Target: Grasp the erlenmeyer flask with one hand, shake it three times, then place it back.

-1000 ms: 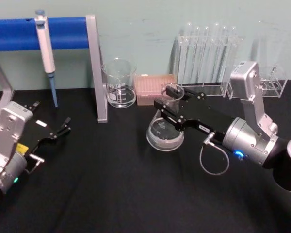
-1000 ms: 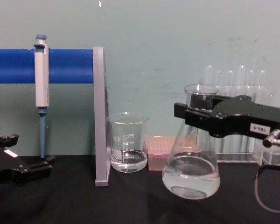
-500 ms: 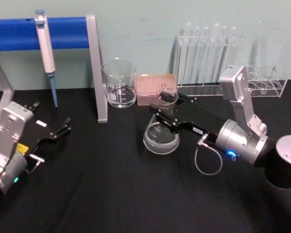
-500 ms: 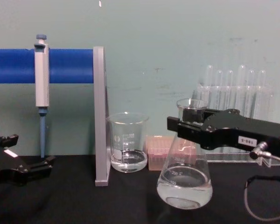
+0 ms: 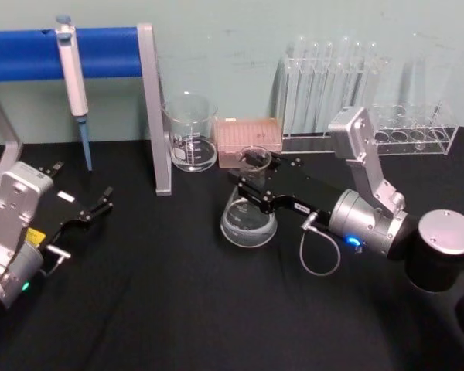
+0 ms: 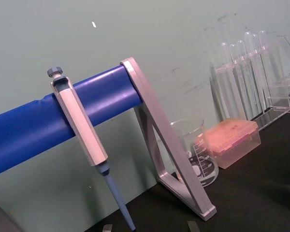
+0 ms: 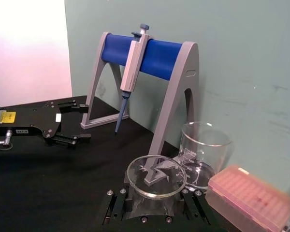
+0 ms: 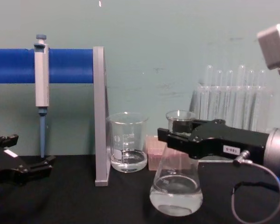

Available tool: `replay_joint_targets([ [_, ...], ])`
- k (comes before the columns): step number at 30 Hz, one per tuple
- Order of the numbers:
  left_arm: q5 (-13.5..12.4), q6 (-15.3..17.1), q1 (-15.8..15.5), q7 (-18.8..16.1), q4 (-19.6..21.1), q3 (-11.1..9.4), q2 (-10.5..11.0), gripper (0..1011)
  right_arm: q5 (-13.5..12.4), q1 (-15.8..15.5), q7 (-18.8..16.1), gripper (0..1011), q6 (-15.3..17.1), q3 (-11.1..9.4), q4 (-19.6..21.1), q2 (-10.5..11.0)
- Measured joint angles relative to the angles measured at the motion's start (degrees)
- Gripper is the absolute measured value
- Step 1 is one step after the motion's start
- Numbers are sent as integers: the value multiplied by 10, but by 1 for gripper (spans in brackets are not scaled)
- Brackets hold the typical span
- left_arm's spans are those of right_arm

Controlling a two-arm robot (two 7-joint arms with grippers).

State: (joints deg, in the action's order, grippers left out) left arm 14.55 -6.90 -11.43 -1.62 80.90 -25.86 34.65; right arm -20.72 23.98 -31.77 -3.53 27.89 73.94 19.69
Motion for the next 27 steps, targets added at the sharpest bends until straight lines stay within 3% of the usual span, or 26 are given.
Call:
replay_joint_targets([
  [27, 0, 0, 0, 0, 0, 0, 0, 1001, 10, 32, -20, 451, -14, 23, -69, -31],
])
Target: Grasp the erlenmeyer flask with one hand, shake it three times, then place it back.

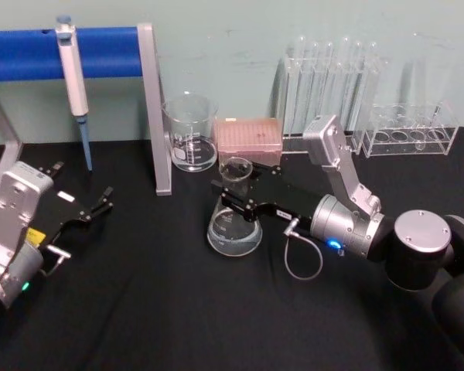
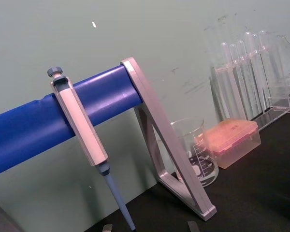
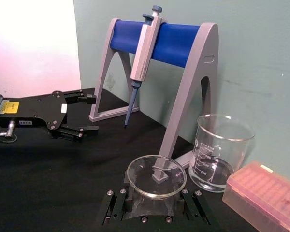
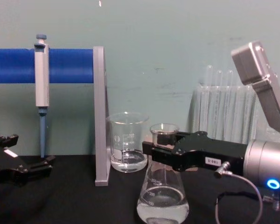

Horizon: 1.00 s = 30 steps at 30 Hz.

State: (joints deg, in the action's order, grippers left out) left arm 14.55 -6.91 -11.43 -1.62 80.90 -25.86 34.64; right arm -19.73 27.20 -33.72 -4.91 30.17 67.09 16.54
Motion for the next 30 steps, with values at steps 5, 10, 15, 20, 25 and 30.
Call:
replay_joint_targets([
  [5, 0, 0, 0, 0, 0, 0, 0, 1001, 0, 1, -1, 451, 0, 1, -6, -2],
  [10, 0, 0, 0, 0, 0, 0, 0, 1001, 0, 3, -1, 451, 3, 2, -10, -4],
  [15, 0, 0, 0, 0, 0, 0, 0, 1001, 1, 4, -1, 451, 5, 3, -13, -5],
  [20, 0, 0, 0, 0, 0, 0, 0, 1001, 2, 5, -2, 451, 6, 3, -17, -6],
  [25, 0, 0, 0, 0, 0, 0, 0, 1001, 3, 6, -2, 451, 6, 4, -19, -6],
  [30, 0, 0, 0, 0, 0, 0, 0, 1001, 4, 6, -1, 451, 7, 3, -21, -7],
])
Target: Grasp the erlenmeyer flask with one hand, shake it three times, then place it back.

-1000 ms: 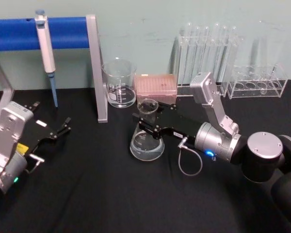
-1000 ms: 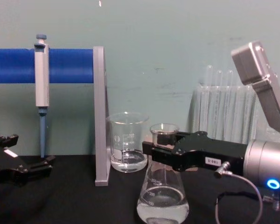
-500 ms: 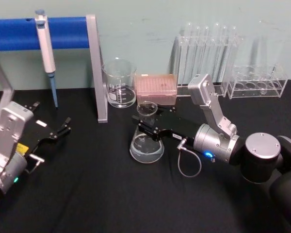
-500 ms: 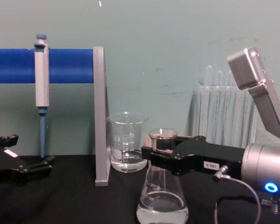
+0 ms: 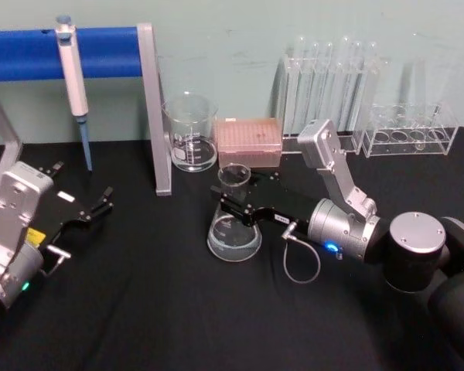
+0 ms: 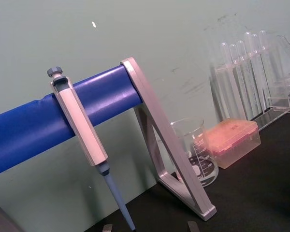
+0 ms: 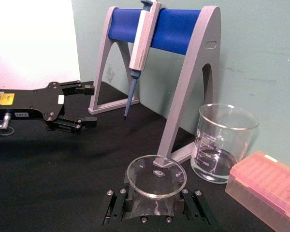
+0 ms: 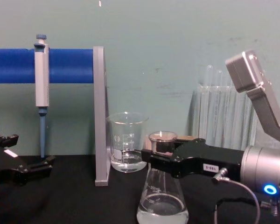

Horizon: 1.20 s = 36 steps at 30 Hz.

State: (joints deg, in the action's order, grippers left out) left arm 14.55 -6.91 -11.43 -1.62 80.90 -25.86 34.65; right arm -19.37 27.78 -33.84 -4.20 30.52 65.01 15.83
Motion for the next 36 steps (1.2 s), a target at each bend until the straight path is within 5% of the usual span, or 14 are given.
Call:
replay_joint_targets([
  [24, 0, 0, 0, 0, 0, 0, 0, 1001, 5, 1, 4, 459, 2, 1, -1, 1],
  [36, 0, 0, 0, 0, 0, 0, 0, 1001, 6, 1, 4, 798, 3, 1, -1, 1],
])
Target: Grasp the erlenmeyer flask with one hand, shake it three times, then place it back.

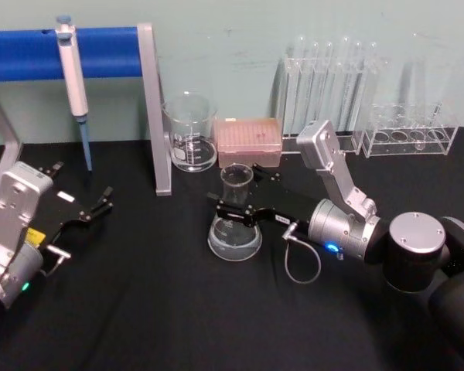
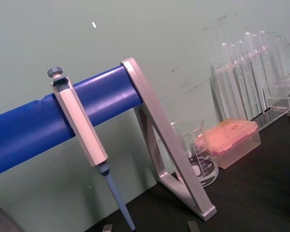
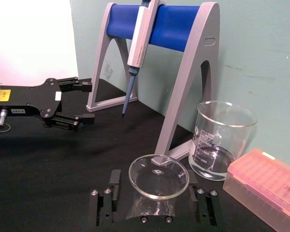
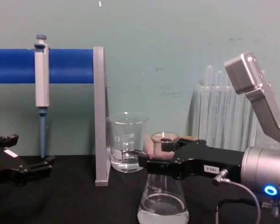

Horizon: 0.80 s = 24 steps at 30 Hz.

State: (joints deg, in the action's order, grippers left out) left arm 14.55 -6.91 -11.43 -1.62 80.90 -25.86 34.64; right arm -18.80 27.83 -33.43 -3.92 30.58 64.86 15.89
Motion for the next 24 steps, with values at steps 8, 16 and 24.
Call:
replay_joint_targets([
  [8, 0, 0, 0, 0, 0, 0, 0, 1001, 0, 0, 0, 1003, 0, 0, 0, 0],
  [16, 0, 0, 0, 0, 0, 0, 0, 1001, 0, 0, 0, 1003, 0, 0, 0, 0],
  [24, 0, 0, 0, 0, 0, 0, 0, 1001, -9, -20, 0, 1003, 10, -8, 35, 19],
])
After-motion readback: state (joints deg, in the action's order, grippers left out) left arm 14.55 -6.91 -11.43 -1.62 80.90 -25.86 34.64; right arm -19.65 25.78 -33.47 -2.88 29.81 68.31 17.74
